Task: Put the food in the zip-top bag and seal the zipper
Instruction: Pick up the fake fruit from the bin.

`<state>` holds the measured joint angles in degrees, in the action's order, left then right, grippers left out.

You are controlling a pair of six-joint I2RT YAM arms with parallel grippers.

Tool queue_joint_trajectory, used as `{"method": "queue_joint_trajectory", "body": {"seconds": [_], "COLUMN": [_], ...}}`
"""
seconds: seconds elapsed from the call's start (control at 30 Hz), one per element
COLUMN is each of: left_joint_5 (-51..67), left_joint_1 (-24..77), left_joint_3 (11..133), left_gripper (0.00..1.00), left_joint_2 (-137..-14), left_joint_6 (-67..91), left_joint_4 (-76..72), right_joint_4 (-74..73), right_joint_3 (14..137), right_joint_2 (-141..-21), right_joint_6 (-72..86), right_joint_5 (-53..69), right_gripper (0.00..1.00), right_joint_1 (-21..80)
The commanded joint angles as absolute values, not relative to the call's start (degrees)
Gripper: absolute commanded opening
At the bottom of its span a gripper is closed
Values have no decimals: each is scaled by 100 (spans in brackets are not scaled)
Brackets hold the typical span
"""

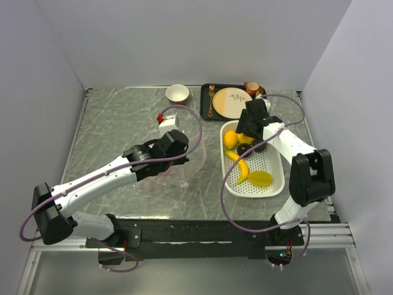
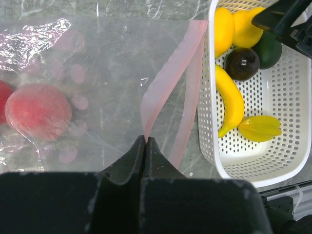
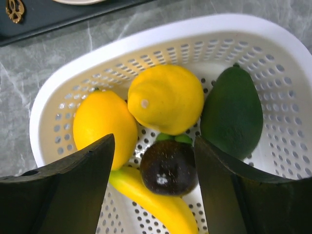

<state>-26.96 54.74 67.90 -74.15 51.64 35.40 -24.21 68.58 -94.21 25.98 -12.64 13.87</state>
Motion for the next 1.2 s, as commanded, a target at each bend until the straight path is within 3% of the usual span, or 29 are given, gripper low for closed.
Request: {"method": "queue_joint_trajectory", "body": {"seconds": [0.0,0.7,0.93,1.03,1.1,1.17], "left_joint_5": [-2725,-2619,-2725,-2716,-2707,-2698], "left_joint_1": [5475,5476,5476,5476,5475,5476], "left_joint_3": [6838,6830,6891,6908,6891,6891], "left_gripper": [1,1,1,1,1,1], "left_joint_2": [-7286,-7032,-6943,-6978,-6987,-6979], "left_joint_6": [5054,5071,5027,5019,5045,5054], "left_joint_4": [3393,3296,3445,3454,3428,3402], "right_joint_4": [-2346,-2241,-2162,-2162,-2145,-2153], "right_joint_3": [7338,7567,7541,7550,7541,7541], "right_joint_2": [-9834,-10353,-10397,-10398,-10380,-10362], "right_joint_6": [2391,2215,2206,2197,2180,2180], "right_joint_5": [-1406,-1529,-1486,-1485,-1450,-1424], "right_gripper": [73,74,68,61,50,49], "right_joint_1": [1354,1292,1257,1239,1239,1222]}}
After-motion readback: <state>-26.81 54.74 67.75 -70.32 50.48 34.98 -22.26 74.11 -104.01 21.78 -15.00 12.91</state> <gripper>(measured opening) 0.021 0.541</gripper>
